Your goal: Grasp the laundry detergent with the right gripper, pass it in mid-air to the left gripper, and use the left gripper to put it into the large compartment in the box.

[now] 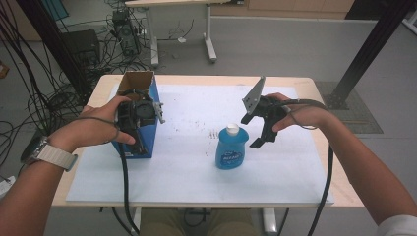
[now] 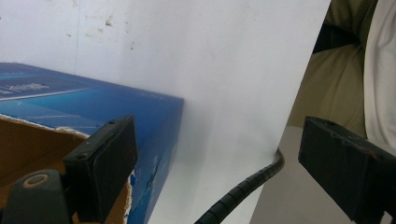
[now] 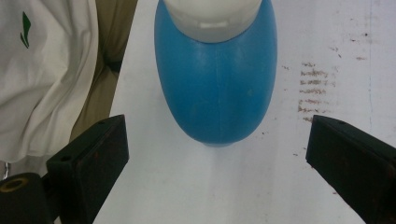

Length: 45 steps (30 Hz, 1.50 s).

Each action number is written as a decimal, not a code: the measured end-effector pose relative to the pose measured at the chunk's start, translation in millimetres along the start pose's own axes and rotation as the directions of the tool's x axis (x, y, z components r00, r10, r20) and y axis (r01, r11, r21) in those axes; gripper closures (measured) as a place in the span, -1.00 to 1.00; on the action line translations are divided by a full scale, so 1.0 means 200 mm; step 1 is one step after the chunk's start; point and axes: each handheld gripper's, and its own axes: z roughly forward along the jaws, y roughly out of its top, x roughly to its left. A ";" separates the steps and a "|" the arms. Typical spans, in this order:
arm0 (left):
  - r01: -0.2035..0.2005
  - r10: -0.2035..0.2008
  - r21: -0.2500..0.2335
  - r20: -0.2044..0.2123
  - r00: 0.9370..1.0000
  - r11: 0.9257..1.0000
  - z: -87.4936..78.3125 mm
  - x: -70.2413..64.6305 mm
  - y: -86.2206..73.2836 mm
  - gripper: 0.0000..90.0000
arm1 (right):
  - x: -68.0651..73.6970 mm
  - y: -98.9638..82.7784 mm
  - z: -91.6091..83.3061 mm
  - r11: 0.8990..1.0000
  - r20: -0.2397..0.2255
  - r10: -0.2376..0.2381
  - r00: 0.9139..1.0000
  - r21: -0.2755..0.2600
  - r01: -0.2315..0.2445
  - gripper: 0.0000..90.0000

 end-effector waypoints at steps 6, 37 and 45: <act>0.002 -0.002 -0.006 -0.002 1.000 1.000 0.00 0.00 0.00 -0.73 | -0.01 -0.01 0.02 1.000 -0.004 0.004 1.000 -0.007 -0.004 -0.87; 0.004 -0.004 -0.006 -0.007 1.000 1.000 0.01 0.00 0.02 -0.73 | -0.02 -0.03 0.10 0.998 -0.001 -0.033 0.999 -0.059 0.033 -0.86; 0.005 -0.005 -0.006 -0.004 1.000 1.000 0.02 0.01 0.03 -0.73 | -0.02 -0.03 0.11 0.997 0.000 -0.040 0.999 -0.061 0.040 -0.86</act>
